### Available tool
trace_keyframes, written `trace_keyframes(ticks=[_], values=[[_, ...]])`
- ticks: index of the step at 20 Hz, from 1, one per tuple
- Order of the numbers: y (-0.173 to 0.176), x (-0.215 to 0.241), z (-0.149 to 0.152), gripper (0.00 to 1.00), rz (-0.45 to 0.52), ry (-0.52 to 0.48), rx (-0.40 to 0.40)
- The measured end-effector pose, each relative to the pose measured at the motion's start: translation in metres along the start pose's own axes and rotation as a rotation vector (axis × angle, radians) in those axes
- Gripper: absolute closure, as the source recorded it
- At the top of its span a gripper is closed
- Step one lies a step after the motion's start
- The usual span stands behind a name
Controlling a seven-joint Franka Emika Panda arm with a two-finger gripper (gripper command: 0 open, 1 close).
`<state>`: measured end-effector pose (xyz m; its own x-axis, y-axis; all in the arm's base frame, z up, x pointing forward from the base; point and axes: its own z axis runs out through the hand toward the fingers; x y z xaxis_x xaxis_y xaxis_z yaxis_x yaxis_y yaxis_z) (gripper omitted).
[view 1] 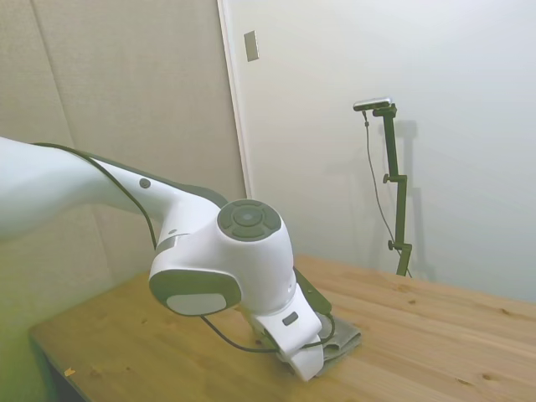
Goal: Unfold the towel
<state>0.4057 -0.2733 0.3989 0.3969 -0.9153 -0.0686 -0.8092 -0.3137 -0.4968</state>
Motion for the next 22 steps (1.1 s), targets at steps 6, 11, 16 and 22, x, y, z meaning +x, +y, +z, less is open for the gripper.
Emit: trace_keyframes(ticks=[6, 11, 16, 22], values=[[0.008, 0.003, 0.018, 0.0, -0.022, -0.024, 0.07], [0.011, 0.006, 0.035, 0.0, -0.036, -0.044, 0.095], [0.007, 0.01, 0.049, 1.0, -0.068, -0.055, 0.112], [0.004, 0.01, 0.052, 1.0, -0.097, -0.056, 0.111]])
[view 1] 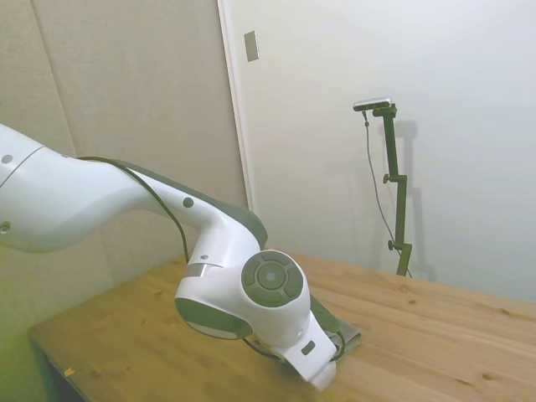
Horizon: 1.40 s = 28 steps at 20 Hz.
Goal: Unfold the towel
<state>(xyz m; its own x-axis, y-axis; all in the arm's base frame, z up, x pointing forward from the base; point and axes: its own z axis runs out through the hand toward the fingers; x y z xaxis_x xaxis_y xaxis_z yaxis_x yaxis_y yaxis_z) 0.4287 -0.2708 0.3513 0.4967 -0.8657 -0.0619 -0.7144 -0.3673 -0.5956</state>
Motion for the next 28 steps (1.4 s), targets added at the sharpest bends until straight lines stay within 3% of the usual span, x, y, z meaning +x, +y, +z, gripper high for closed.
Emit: trace_keyframes(ticks=[28], values=[[-0.0029, 0.0027, -0.0033, 1.0, -0.002, -0.007, 0.014]])
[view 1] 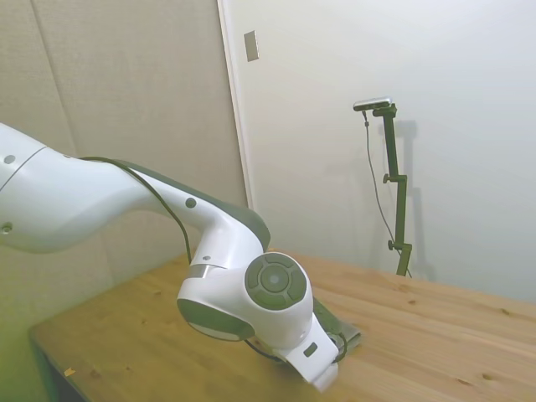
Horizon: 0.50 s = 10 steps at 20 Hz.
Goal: Unfold the towel
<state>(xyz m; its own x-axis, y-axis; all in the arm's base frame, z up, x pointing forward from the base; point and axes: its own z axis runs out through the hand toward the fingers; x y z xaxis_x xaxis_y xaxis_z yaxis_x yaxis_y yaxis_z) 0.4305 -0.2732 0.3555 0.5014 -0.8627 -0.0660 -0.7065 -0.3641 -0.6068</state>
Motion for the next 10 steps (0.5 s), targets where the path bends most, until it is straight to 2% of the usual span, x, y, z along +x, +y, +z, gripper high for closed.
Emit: trace_keyframes(ticks=[5, 10], values=[[-0.029, -0.007, -0.008, 1.0, -0.05, -0.004, 0.03], [-0.078, -0.026, -0.019, 1.0, -0.121, -0.001, 0.048]])
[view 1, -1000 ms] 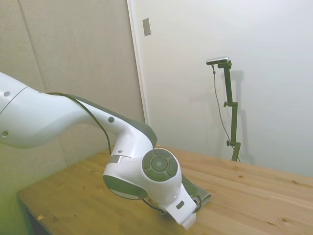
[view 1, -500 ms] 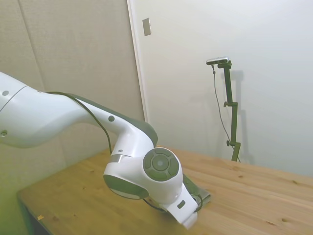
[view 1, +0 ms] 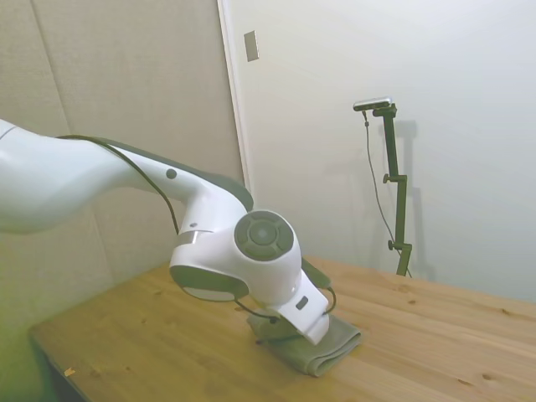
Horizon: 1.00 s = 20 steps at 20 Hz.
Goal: Unfold the towel
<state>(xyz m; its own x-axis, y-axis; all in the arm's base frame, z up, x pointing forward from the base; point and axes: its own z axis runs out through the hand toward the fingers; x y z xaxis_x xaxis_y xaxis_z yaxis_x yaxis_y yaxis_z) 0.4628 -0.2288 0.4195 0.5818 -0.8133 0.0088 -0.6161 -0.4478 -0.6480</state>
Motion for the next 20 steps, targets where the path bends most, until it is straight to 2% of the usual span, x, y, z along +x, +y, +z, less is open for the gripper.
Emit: trace_keyframes(ticks=[3, 8, 11, 15, 16, 20], values=[[-0.041, -0.017, 0.005, 1.0, -0.046, -0.01, -0.003], [-0.1, -0.051, 0.032, 1.0, -0.13, -0.025, -0.022], [-0.125, -0.073, 0.048, 1.0, -0.179, -0.043, -0.032], [-0.139, -0.092, 0.068, 1.0, -0.208, -0.064, -0.045], [-0.14, -0.095, 0.072, 0.0, -0.213, -0.067, -0.049], [-0.141, -0.104, 0.089, 0.0, -0.229, -0.09, -0.075]])
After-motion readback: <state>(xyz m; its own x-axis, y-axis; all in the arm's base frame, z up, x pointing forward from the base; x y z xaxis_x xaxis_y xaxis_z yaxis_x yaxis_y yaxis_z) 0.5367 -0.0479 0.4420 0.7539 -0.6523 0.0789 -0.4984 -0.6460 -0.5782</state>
